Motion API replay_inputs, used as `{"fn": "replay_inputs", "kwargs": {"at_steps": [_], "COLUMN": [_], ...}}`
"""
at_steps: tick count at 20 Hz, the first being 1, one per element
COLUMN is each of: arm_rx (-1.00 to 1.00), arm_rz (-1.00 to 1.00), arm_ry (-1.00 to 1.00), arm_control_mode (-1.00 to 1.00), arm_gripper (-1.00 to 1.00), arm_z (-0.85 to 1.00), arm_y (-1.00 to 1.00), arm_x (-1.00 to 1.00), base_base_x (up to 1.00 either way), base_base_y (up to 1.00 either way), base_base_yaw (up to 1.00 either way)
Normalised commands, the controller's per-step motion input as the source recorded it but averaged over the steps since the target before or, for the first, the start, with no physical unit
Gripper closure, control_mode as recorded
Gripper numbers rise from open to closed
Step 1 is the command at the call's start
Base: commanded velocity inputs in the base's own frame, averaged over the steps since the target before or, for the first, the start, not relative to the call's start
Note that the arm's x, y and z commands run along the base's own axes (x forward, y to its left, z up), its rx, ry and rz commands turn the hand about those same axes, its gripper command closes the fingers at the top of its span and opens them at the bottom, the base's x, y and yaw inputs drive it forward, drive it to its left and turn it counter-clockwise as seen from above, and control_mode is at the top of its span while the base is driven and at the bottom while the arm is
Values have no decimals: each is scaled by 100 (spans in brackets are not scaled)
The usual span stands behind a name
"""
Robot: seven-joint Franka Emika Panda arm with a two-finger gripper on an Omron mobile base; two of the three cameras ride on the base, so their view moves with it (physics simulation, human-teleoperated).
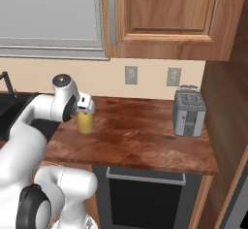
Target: Place the pitcher and cup on the dining counter for serving.
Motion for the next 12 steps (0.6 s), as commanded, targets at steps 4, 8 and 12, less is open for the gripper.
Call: {"fn": "replay_inputs", "kwargs": {"at_steps": [4, 8, 12], "arm_rx": [0, 0, 0], "arm_rz": [-5, -2, 0], "arm_ry": [-10, -6, -1], "arm_control_mode": [-100, -100, -100], "arm_gripper": [-100, -100, -100], "arm_z": [-36, -14, 0], "arm_y": [0, 1, 1], "arm_x": [39, 38, 24], "base_base_x": [0, 0, 0], "base_base_y": [0, 0, 0], "base_base_yaw": [0, 0, 0]}}
